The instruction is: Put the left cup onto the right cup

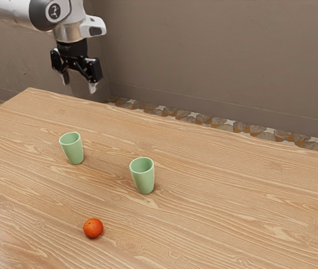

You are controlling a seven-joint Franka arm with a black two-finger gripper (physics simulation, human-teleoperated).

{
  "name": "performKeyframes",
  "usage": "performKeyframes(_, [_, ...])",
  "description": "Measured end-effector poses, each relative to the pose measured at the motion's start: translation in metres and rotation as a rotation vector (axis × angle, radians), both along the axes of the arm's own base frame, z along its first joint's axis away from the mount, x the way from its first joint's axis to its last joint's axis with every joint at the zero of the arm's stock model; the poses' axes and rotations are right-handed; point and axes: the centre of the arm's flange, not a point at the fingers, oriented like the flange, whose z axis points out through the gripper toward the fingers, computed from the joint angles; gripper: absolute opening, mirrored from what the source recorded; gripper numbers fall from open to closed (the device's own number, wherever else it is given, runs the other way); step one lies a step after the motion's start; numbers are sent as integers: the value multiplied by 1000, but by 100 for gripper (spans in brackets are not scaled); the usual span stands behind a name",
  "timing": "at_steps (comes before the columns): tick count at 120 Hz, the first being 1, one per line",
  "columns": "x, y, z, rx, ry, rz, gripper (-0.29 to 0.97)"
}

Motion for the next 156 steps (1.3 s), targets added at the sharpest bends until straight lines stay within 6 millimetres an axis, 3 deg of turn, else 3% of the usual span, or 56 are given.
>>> performKeyframes(19, [-1, 1, -4, 9, 20, 1, 68])
performKeyframes(29, [11, 9, -28, 17, 52, 11, 68])
performKeyframes(43, [26, 38, -63, 24, 88, 53, 68])
performKeyframes(68, [30, 94, -114, 15, 110, 112, 68])
performKeyframes(91, [30, 113, -166, 6, 105, 86, 68])
performKeyframes(104, [36, 121, -187, 6, 84, 66, 68])
performKeyframes(137, [41, 177, -226, -1, 38, 66, 68])
performKeyframes(156, [48, 183, -249, -20, 24, 29, 68])
